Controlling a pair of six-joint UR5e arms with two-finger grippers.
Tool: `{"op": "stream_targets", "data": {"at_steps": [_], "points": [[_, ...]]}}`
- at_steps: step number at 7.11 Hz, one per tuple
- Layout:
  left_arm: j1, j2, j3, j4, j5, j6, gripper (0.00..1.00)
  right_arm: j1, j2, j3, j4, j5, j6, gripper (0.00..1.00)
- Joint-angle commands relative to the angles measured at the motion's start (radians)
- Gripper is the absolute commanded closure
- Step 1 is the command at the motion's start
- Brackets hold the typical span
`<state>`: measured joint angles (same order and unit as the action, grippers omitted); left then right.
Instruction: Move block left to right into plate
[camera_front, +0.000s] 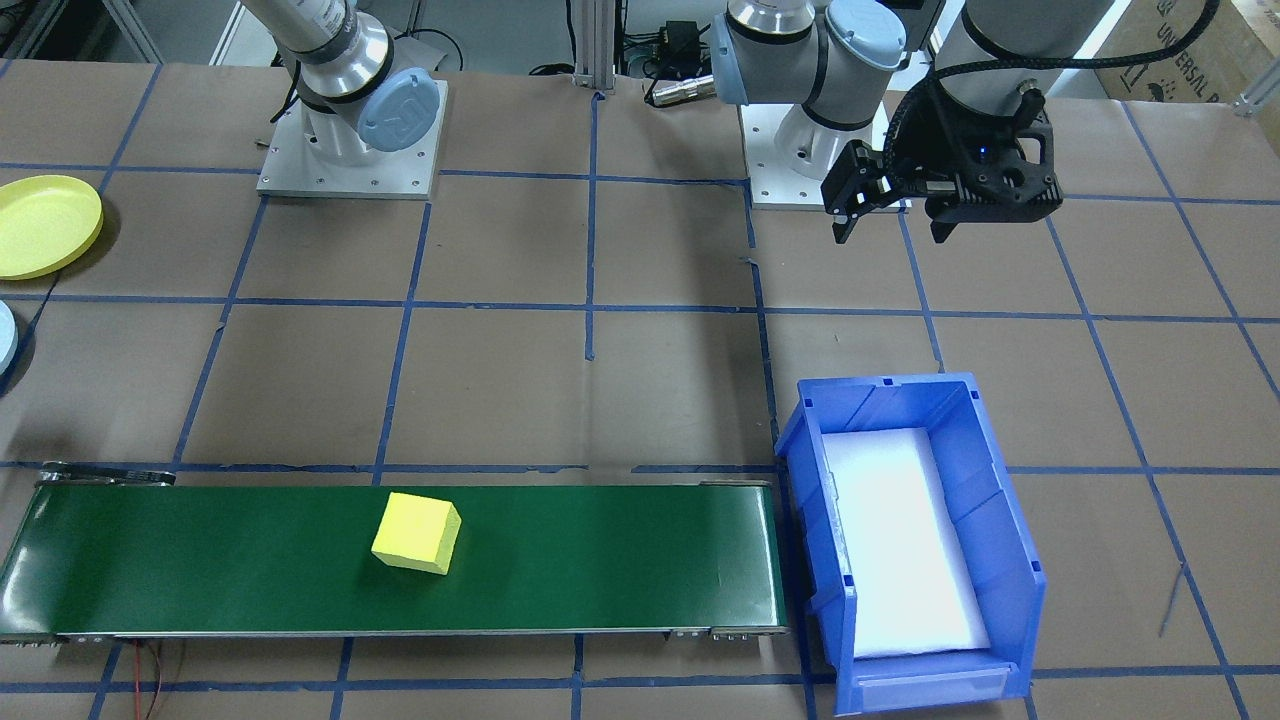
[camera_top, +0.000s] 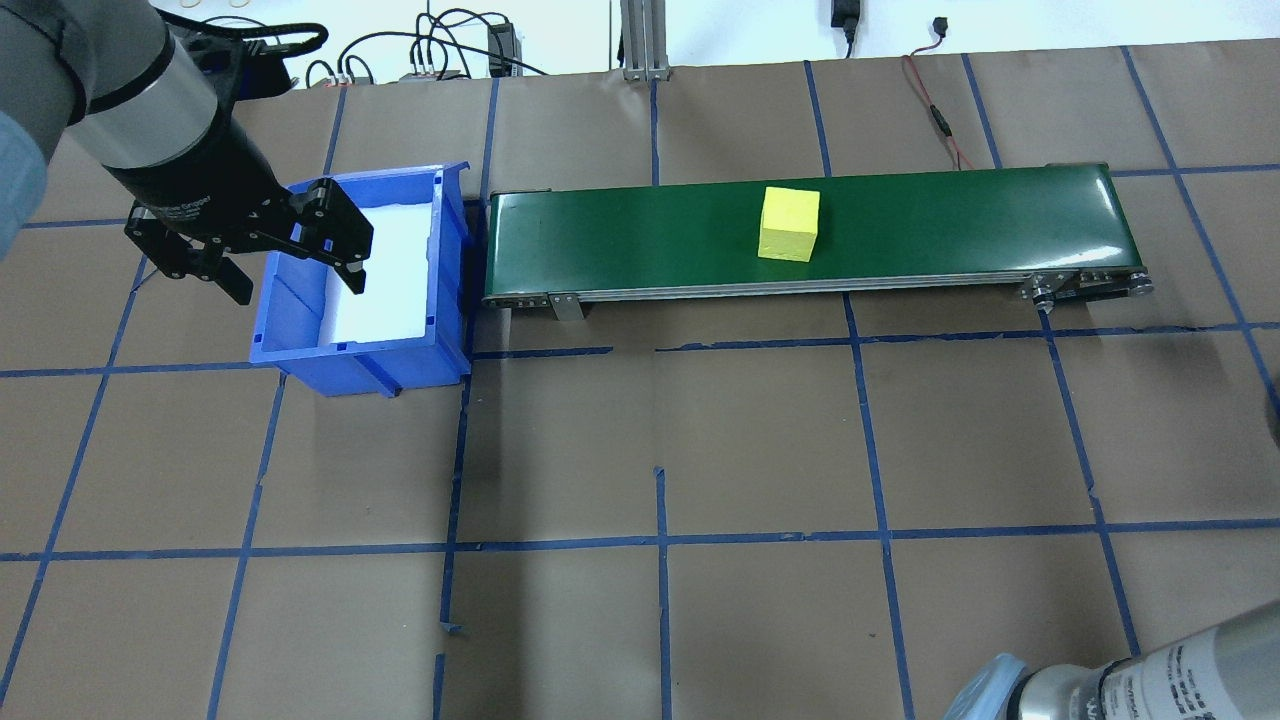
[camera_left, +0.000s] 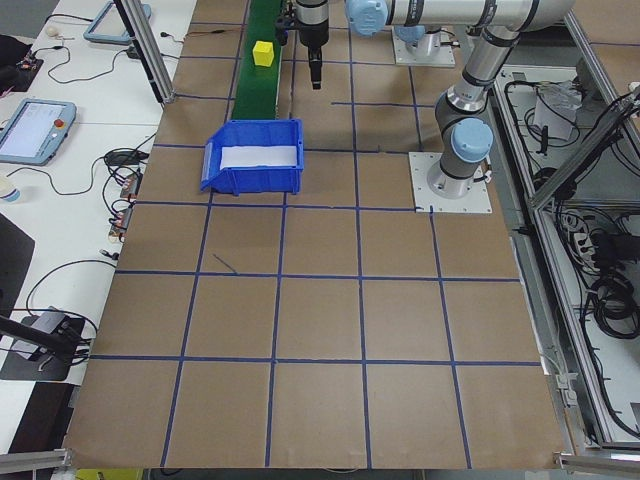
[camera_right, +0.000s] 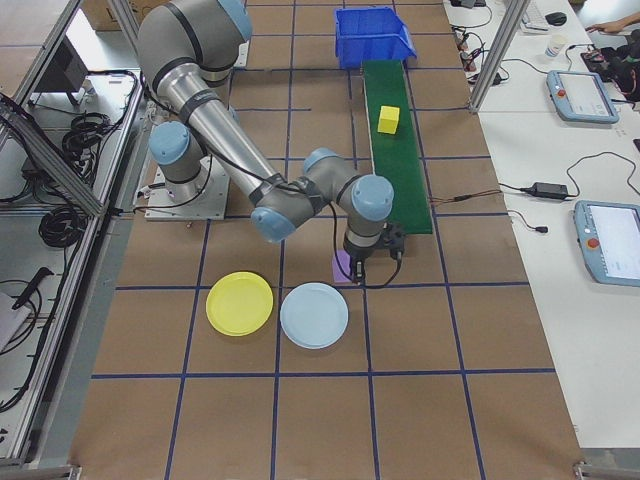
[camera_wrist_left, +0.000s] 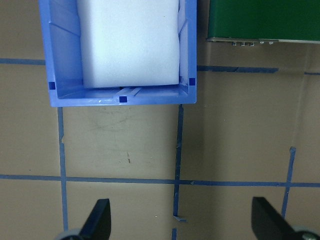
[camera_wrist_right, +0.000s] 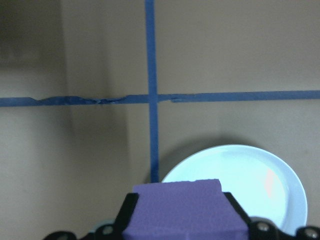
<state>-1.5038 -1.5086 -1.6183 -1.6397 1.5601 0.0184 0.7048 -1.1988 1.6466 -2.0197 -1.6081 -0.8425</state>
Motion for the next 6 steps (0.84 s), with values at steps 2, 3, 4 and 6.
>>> {"op": "stream_targets", "data": {"at_steps": [2, 3, 4, 6], "points": [[0.010, -0.002, -0.003, 0.001, 0.000, 0.003, 0.00, -0.108, 0.013, 0.114, -0.146, -0.018, -0.033, 0.25], [0.002, 0.001, -0.008, -0.002, 0.001, 0.011, 0.00, -0.111, 0.013, 0.113, -0.149, -0.021, -0.033, 0.00], [0.002, 0.001, -0.002, 0.001, 0.002, 0.012, 0.00, -0.111, 0.016, 0.114, -0.145, -0.026, -0.032, 0.00], [0.008, -0.004, -0.002, 0.005, 0.002, 0.015, 0.00, -0.111, 0.015, 0.113, -0.140, -0.016, -0.027, 0.00]]}}
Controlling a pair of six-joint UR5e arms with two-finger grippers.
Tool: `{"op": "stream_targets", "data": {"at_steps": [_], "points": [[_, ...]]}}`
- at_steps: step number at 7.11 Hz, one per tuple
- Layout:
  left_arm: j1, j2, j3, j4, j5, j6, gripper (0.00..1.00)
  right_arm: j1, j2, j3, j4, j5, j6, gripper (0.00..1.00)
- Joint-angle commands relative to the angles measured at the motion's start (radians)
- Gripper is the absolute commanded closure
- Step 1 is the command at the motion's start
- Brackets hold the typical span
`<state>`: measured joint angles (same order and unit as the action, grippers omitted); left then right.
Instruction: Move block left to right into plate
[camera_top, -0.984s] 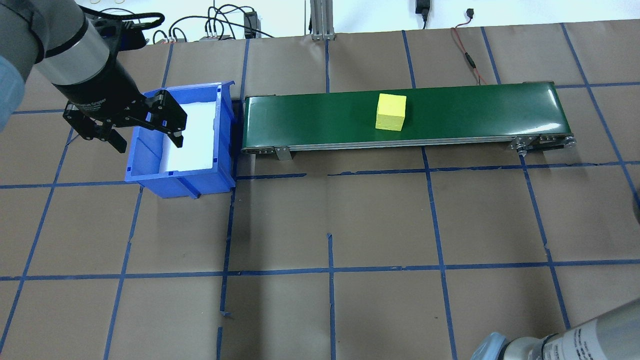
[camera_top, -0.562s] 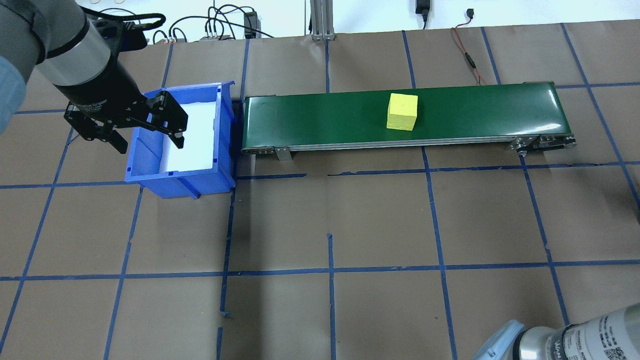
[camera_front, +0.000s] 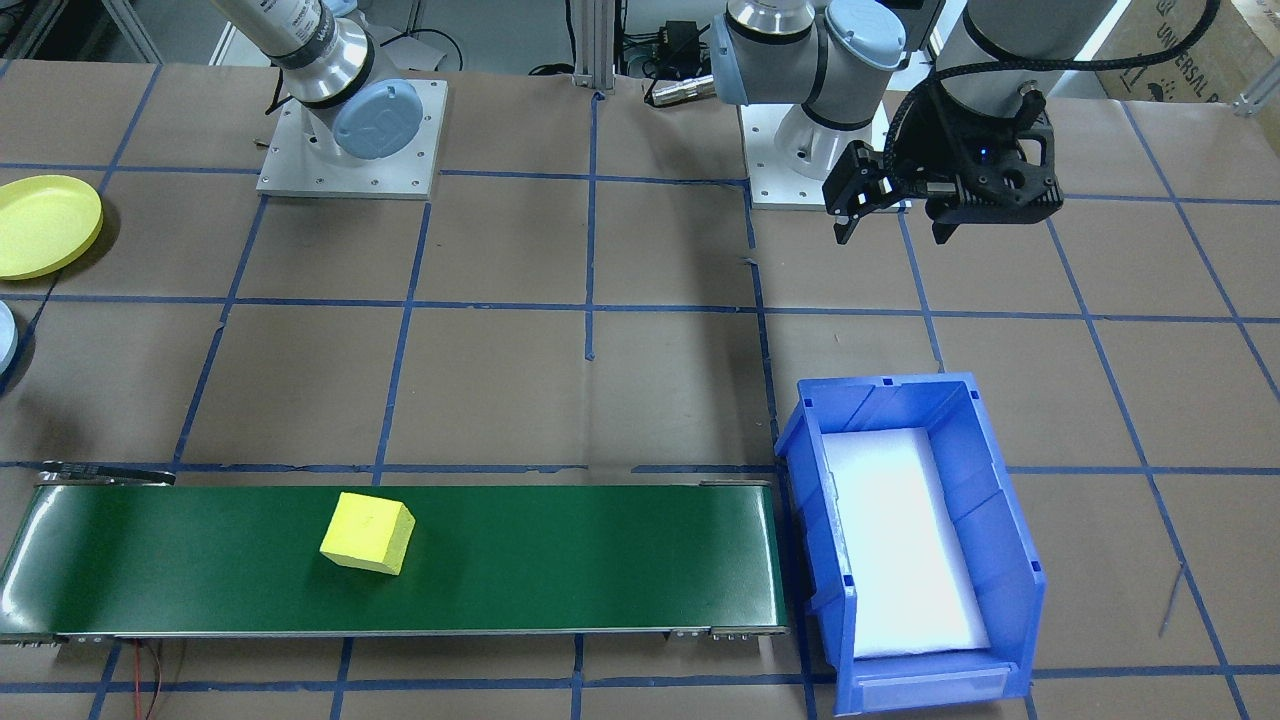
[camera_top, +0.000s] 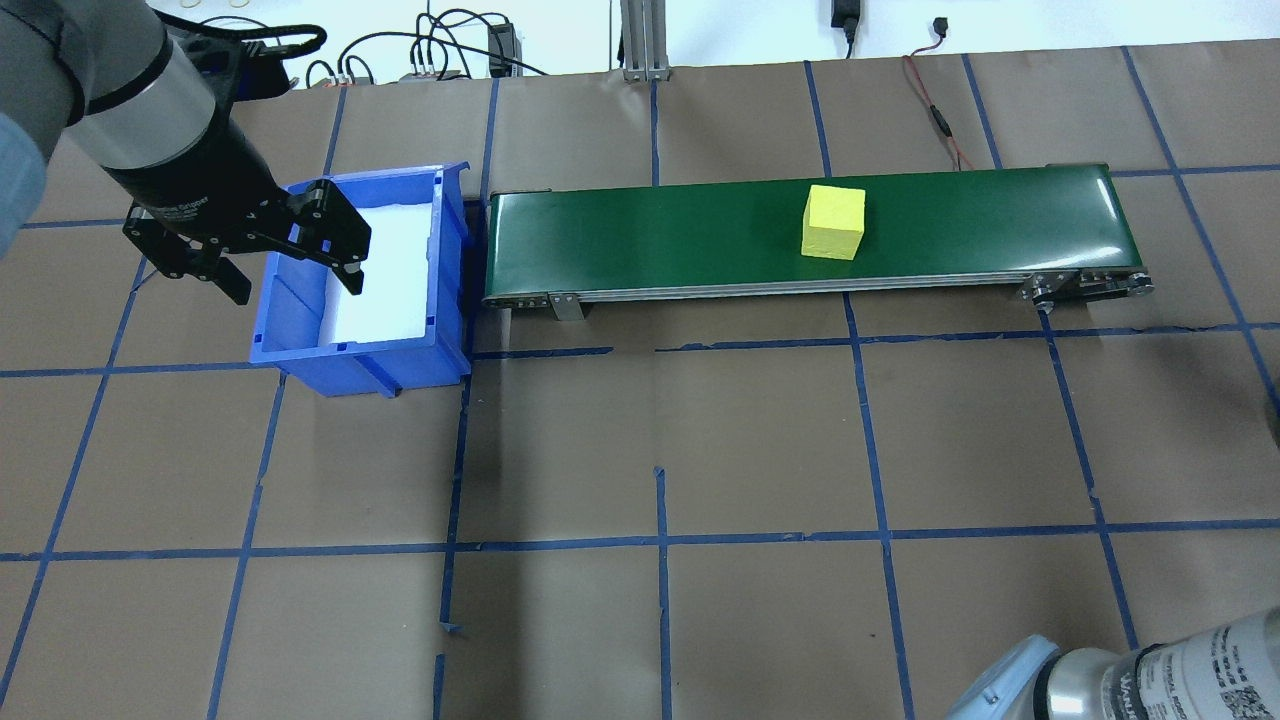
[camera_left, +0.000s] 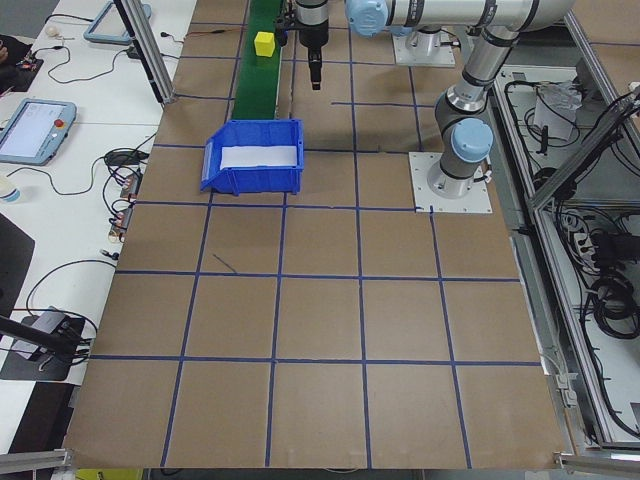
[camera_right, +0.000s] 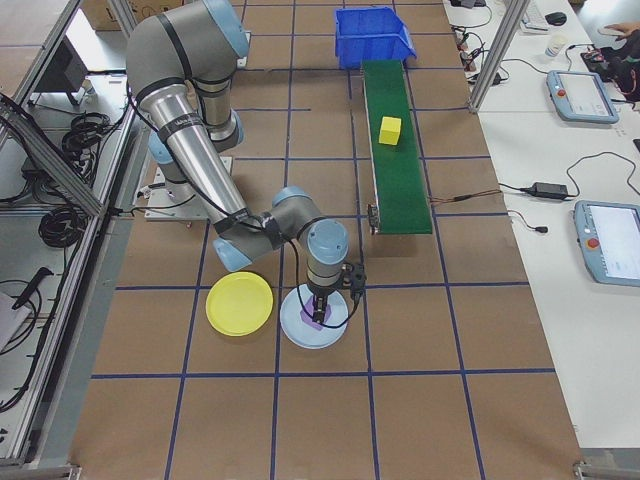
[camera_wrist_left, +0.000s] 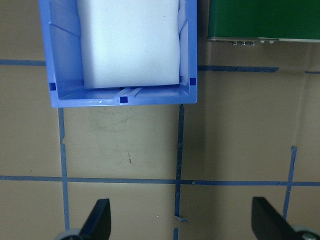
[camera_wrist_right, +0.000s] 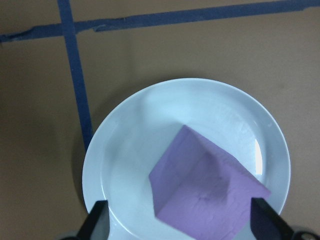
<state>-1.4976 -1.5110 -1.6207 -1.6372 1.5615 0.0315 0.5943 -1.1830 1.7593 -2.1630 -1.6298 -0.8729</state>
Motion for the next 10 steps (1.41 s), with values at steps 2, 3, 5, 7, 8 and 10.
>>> {"op": "stream_targets", "data": {"at_steps": [2, 3, 5, 7, 8, 10], "points": [[-0.004, -0.002, -0.005, 0.000, 0.000, 0.001, 0.00, 0.048, -0.035, -0.035, 0.014, 0.030, 0.151, 0.00], [-0.004, -0.002, -0.008, 0.000, 0.000, 0.001, 0.00, 0.123, -0.050, -0.062, 0.043, 0.072, 0.181, 0.00], [-0.007, 0.006, -0.011, -0.003, 0.005, -0.001, 0.00, 0.230, -0.061, -0.101, 0.092, 0.129, 0.314, 0.00], [-0.007, 0.008, -0.015, -0.001, 0.005, 0.001, 0.00, 0.364, -0.044, -0.144, 0.098, 0.137, 0.526, 0.00], [-0.007, 0.008, -0.015, -0.001, 0.003, 0.001, 0.00, 0.431, -0.044, -0.146, 0.098, 0.216, 0.631, 0.00], [-0.006, 0.009, -0.015, -0.001, 0.009, 0.001, 0.00, 0.499, -0.027, -0.146, 0.097, 0.301, 0.825, 0.00]]}}
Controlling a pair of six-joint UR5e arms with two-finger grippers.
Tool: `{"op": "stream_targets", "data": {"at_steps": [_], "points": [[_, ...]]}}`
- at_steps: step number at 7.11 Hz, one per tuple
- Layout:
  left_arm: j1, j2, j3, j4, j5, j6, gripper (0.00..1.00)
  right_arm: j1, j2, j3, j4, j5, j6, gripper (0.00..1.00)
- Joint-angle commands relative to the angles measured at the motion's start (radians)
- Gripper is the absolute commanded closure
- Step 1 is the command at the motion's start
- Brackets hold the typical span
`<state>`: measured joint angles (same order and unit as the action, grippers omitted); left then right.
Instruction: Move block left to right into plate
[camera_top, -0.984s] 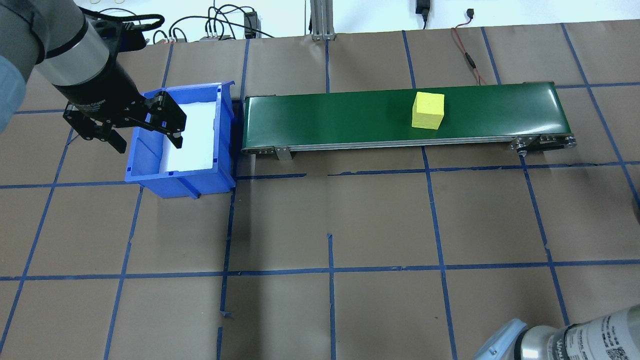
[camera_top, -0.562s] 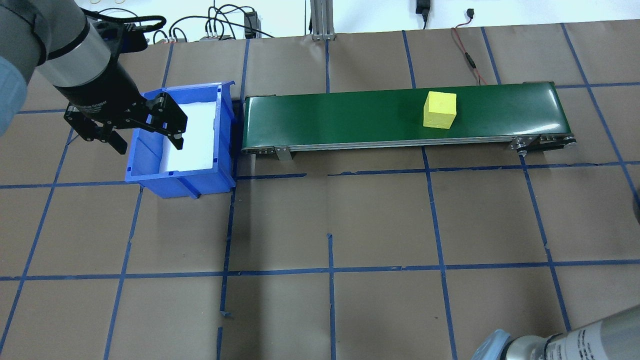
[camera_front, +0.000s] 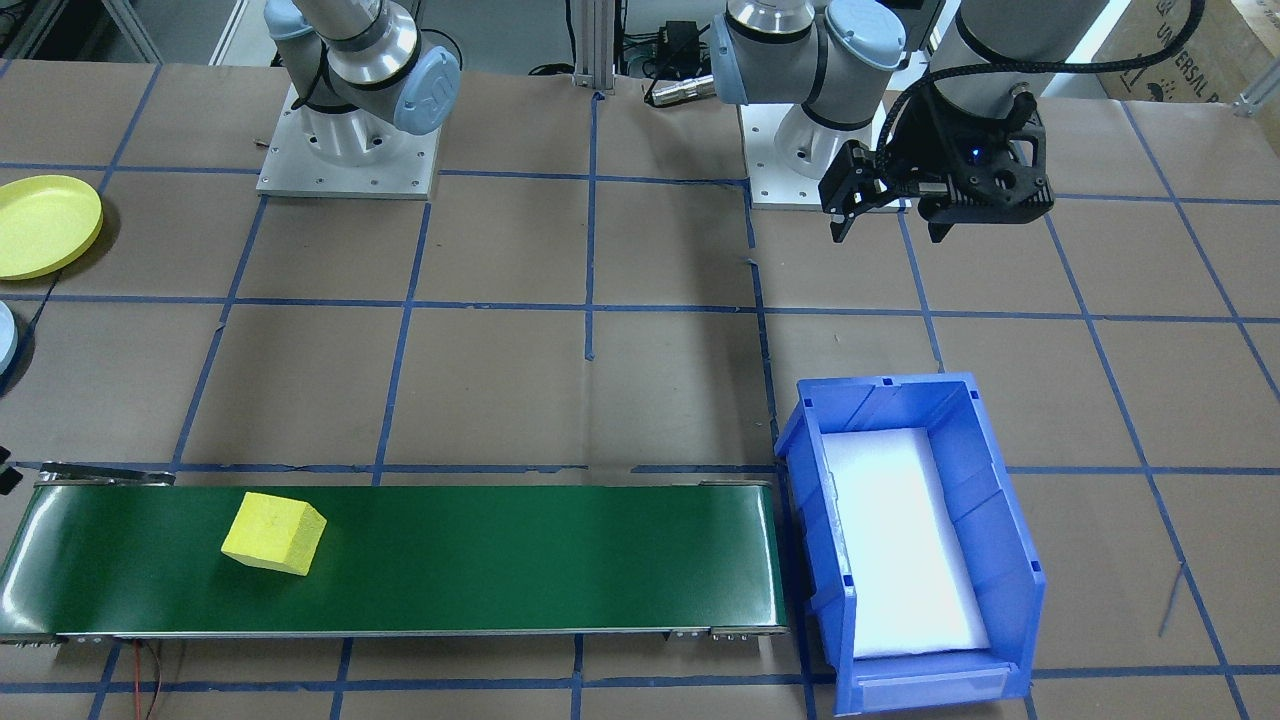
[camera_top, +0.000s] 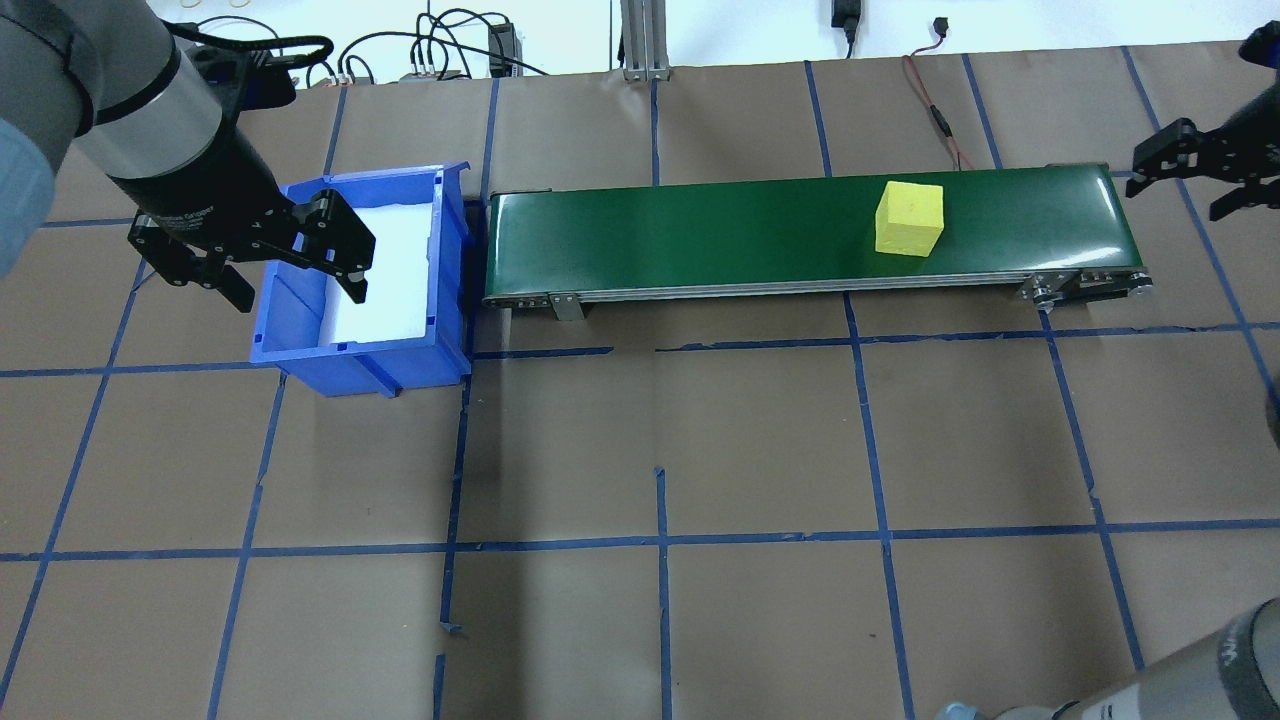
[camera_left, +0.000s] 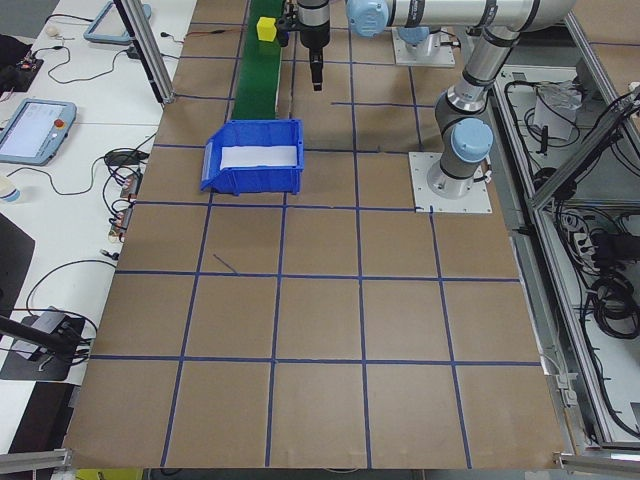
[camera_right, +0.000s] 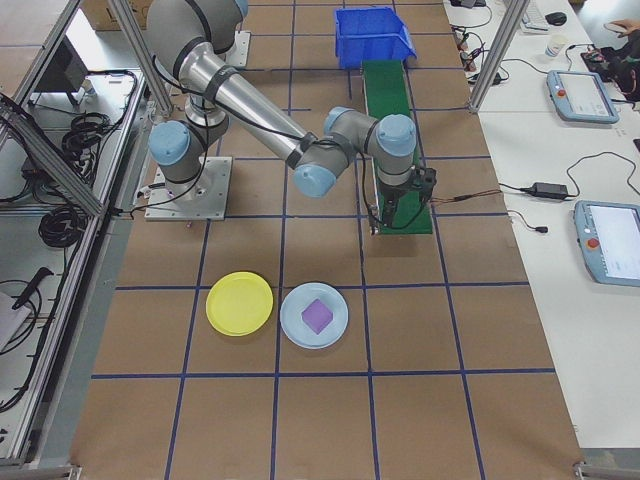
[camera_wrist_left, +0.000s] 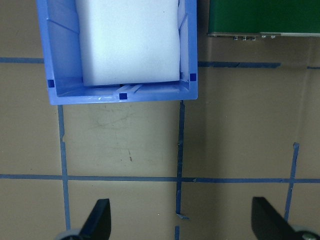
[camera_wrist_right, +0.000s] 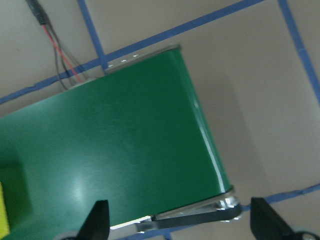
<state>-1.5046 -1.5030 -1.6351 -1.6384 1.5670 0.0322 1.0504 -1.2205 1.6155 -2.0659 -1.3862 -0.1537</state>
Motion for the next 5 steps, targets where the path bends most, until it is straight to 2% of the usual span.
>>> {"op": "stream_targets", "data": {"at_steps": [1, 2, 3, 5], "points": [[0.000, 0.003, 0.000, -0.001, 0.004, 0.000, 0.00, 0.048, 0.015, -0.003, -0.002, 0.158, 0.167, 0.00], [0.001, 0.003, 0.000, 0.000, 0.004, 0.002, 0.00, 0.049, 0.030, -0.012, -0.008, 0.238, 0.186, 0.00], [0.003, 0.003, 0.000, 0.000, 0.002, 0.002, 0.00, 0.053, 0.032, -0.017, -0.008, 0.281, 0.233, 0.00], [0.003, 0.003, 0.000, 0.000, 0.002, 0.002, 0.00, 0.095, 0.045, -0.014, -0.020, 0.296, 0.255, 0.00]]}}
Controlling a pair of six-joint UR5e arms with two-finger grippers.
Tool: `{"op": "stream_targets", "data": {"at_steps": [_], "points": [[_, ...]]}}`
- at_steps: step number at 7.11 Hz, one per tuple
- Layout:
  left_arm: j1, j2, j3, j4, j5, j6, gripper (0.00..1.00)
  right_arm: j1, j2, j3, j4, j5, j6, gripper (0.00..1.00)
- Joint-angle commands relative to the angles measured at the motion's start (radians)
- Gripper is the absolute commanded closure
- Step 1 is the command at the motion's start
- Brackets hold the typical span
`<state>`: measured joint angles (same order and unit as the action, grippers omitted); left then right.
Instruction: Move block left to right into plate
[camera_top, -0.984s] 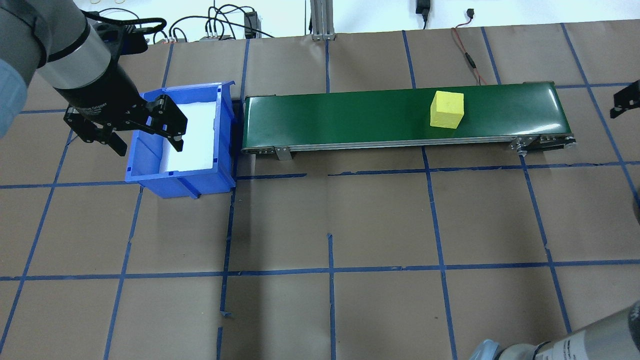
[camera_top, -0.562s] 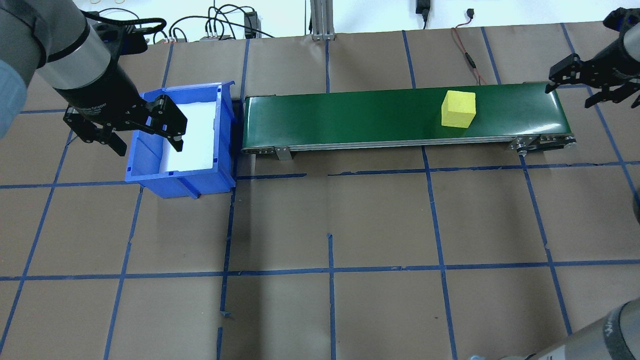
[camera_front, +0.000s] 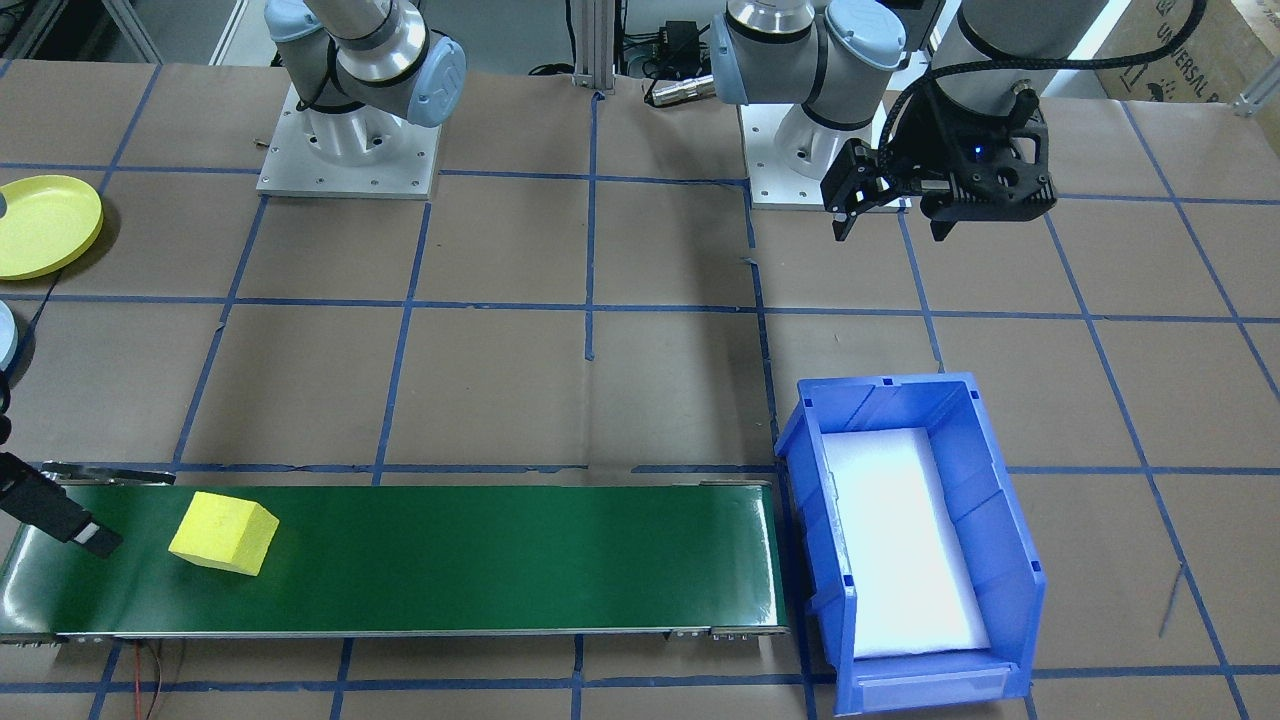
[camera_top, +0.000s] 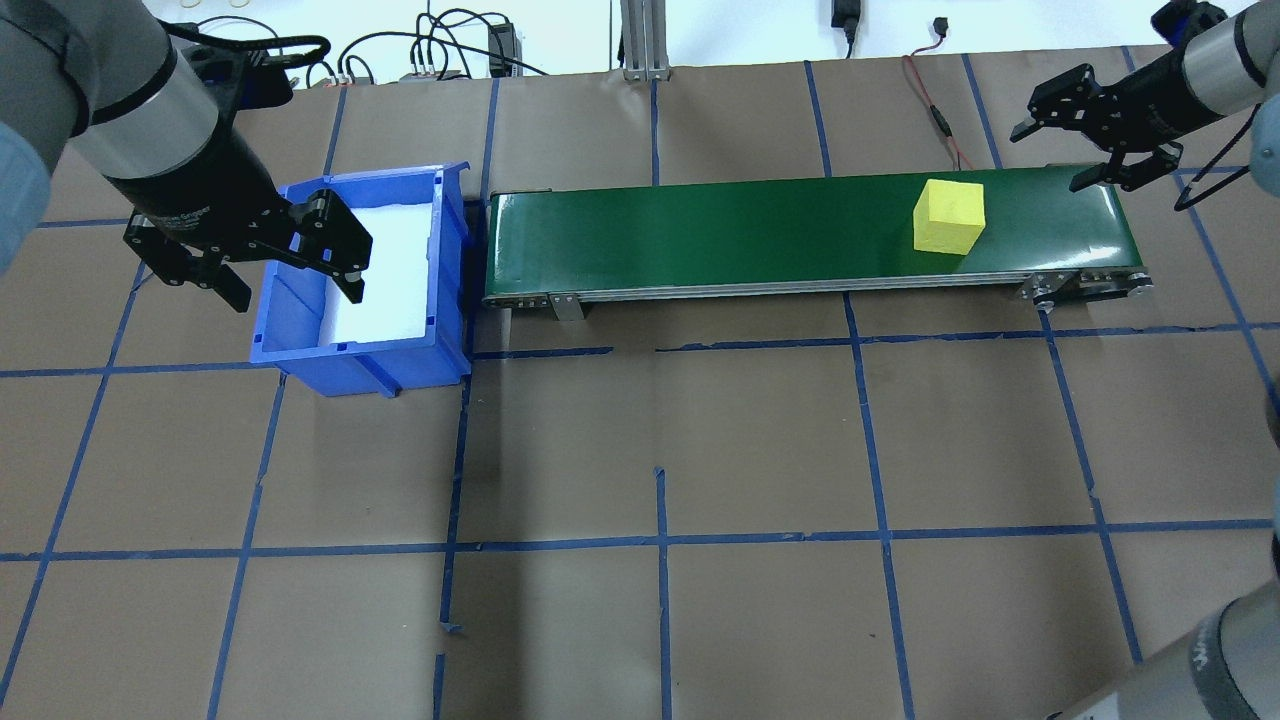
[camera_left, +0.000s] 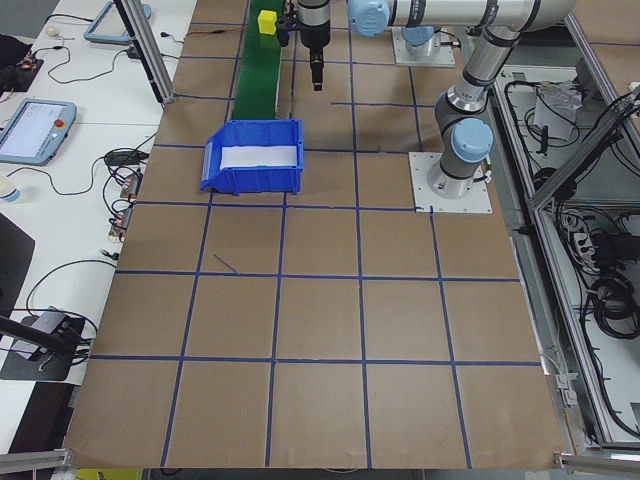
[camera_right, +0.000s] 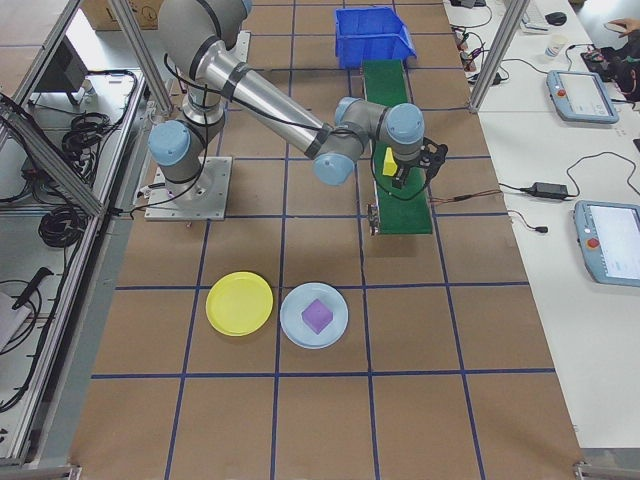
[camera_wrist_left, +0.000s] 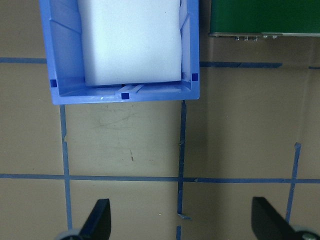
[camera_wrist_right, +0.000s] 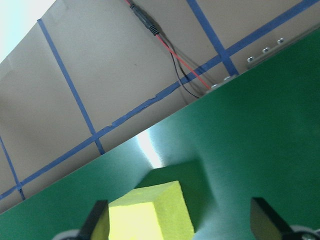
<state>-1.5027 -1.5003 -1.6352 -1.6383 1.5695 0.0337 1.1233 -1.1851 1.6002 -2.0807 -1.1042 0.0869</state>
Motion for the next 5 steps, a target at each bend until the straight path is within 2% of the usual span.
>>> {"op": "stream_targets", "data": {"at_steps": [1, 4, 5], "points": [[0.001, 0.000, 0.000, 0.000, 0.000, 0.002, 0.00, 0.032, 0.031, 0.004, -0.018, 0.006, -0.002, 0.00], [0.001, 0.000, -0.002, 0.000, 0.000, 0.002, 0.00, 0.032, 0.048, 0.020, -0.018, -0.005, -0.058, 0.00], [-0.001, 0.000, -0.002, 0.000, -0.003, 0.002, 0.00, 0.032, 0.053, 0.021, -0.018, -0.026, -0.074, 0.00]]}}
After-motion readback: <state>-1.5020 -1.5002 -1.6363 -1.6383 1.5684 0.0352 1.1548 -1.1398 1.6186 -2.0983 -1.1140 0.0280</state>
